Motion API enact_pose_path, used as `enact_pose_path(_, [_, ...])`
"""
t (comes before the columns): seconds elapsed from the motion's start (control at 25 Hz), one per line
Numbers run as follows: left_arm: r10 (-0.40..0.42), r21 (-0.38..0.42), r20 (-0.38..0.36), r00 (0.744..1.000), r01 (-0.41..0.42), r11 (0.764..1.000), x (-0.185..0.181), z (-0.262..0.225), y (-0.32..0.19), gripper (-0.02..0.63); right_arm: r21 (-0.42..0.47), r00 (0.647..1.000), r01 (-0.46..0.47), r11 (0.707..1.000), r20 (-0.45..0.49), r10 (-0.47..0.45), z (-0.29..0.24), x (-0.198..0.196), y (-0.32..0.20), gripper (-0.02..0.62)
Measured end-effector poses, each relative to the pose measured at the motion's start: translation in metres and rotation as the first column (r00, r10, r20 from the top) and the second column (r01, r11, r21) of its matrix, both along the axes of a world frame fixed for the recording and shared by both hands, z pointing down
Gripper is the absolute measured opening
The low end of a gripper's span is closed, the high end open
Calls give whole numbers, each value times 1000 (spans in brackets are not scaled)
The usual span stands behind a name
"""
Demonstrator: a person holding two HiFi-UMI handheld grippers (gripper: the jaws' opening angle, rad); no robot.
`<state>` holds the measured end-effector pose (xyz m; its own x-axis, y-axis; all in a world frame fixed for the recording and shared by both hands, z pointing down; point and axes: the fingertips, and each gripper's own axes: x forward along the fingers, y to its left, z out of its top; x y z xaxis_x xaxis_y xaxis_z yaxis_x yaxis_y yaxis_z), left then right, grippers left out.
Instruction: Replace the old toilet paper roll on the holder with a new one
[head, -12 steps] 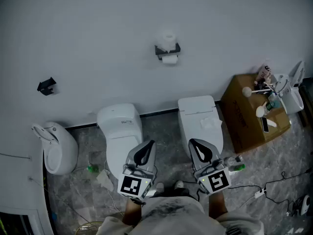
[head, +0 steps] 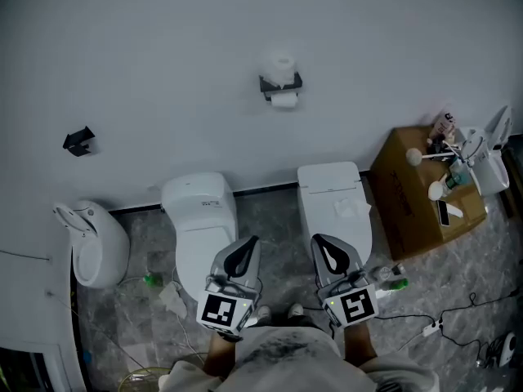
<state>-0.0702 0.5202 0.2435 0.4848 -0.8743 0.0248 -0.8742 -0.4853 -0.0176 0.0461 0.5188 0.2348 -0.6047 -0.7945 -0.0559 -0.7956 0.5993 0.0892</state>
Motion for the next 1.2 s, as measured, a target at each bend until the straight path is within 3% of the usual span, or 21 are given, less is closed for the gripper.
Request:
enact_pose_path(0.28, [-30,-11,1,1000,30,999,16,7,-19,3,-13,998,56,998,-15,-57,4,7,-28,2])
enact_pose_path(0.56, [-33,-24,-8,999,33,999,4,13,-66,3,-15,997,75,997,-27,-76,6,-10,-75,2])
enact_pose_path(1.2, [83,-10,0,997,-83,996,-42,12,-198,3,-37,996,-51,998,-69,48,10,-51,-191,2])
